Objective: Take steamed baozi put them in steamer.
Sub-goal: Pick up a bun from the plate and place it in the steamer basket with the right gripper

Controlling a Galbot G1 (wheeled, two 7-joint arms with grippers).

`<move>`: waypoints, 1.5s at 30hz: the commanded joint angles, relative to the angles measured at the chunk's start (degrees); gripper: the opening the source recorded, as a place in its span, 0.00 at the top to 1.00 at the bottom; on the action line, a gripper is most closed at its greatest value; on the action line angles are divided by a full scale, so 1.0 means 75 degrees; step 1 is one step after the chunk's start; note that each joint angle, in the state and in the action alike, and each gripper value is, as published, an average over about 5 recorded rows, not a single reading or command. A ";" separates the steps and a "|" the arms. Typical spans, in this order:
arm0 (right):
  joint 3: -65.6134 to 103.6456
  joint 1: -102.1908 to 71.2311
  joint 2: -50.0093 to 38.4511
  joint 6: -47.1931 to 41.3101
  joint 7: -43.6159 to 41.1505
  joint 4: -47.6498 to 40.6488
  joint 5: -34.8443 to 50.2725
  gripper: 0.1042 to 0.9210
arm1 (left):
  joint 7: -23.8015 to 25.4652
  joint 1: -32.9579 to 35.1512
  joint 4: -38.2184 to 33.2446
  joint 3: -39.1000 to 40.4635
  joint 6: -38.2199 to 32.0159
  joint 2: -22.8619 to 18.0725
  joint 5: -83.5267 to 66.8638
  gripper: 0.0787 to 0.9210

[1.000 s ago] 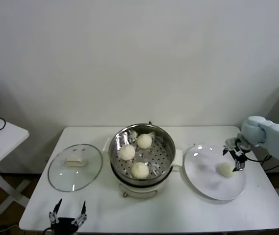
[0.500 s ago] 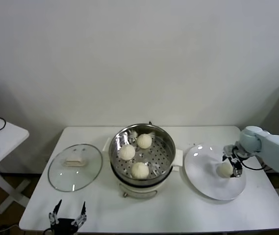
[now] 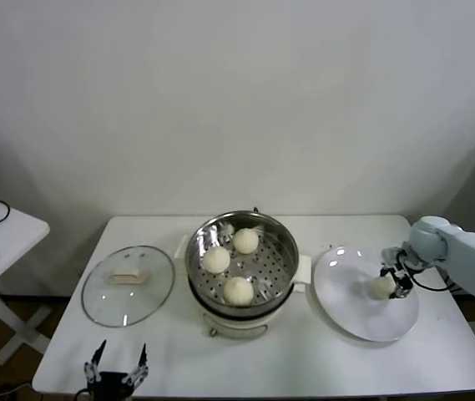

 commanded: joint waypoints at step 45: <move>-0.3845 0.4918 0.2475 -0.2057 0.1341 0.3793 0.4478 0.36 | 0.0026 -0.0068 0.0005 0.0071 0.0019 0.0121 -0.0028 0.12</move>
